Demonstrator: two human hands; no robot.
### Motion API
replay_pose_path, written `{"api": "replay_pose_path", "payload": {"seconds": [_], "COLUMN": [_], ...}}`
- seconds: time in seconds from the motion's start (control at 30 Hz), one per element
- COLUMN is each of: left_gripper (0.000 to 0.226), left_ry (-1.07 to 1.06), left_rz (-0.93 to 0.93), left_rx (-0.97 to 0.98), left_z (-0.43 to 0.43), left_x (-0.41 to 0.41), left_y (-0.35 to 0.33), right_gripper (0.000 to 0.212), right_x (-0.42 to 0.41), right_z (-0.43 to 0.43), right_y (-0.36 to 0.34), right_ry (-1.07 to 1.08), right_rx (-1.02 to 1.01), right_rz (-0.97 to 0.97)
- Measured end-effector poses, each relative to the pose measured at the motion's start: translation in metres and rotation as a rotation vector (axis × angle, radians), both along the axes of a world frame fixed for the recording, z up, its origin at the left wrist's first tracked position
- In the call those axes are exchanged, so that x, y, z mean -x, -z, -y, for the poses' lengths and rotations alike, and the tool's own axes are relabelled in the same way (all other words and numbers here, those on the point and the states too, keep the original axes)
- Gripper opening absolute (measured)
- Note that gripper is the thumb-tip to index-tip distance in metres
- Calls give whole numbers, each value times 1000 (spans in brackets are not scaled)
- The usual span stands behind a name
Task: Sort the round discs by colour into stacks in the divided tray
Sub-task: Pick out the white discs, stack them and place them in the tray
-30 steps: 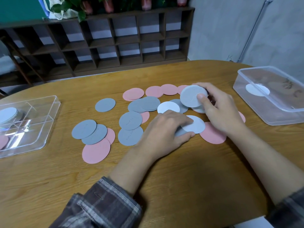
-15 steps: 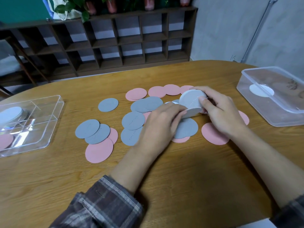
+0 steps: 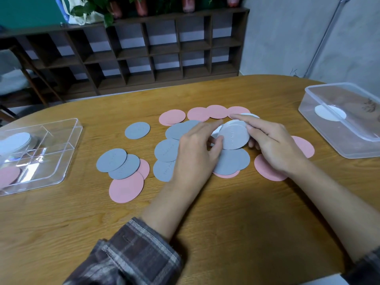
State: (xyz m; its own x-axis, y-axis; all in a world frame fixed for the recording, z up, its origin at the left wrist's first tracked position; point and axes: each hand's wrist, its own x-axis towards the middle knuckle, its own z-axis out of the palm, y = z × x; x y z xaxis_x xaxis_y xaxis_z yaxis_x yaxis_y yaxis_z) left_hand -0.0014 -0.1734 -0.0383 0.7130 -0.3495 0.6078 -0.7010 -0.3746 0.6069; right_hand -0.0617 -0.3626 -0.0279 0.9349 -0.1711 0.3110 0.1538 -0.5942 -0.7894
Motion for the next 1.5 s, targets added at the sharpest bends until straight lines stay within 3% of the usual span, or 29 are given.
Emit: {"api": "replay_pose_path", "payload": {"seconds": [0.2,0.47,0.57,0.7,0.8,1.17,1.37,1.5], "left_gripper": [26,19,24,47,45,27,28,20], "left_ry": [-36,-37,-38,50,27,-37,-119,-85], "left_rz": [-66,-97,-30,-109,-136,-25,166,164], "left_rx": [18,38,-69,-333,-396,-322,-127,-34], "left_z": [-1,0,-1,-4,-5,-6,-6,-7], "left_x": [2,-2,-7,-12,-11,-16,-17,-17], "left_y": [-3,-2,0,7,6,9,8,5], "right_gripper": [49,45,32,27,26,25,21,22], "right_x": [1,0,0,0,0,0,0,0], "right_z": [1,-1,-1,6,10,8,7,6], "right_y": [1,3,1,2,1,0,-1,0], "right_ry": [-10,24,26,109,170,199,183,165], "right_rx": [11,310,320,302,284,253,244,228], "right_rz": [-43,25,55,67,95,104,84,73]}}
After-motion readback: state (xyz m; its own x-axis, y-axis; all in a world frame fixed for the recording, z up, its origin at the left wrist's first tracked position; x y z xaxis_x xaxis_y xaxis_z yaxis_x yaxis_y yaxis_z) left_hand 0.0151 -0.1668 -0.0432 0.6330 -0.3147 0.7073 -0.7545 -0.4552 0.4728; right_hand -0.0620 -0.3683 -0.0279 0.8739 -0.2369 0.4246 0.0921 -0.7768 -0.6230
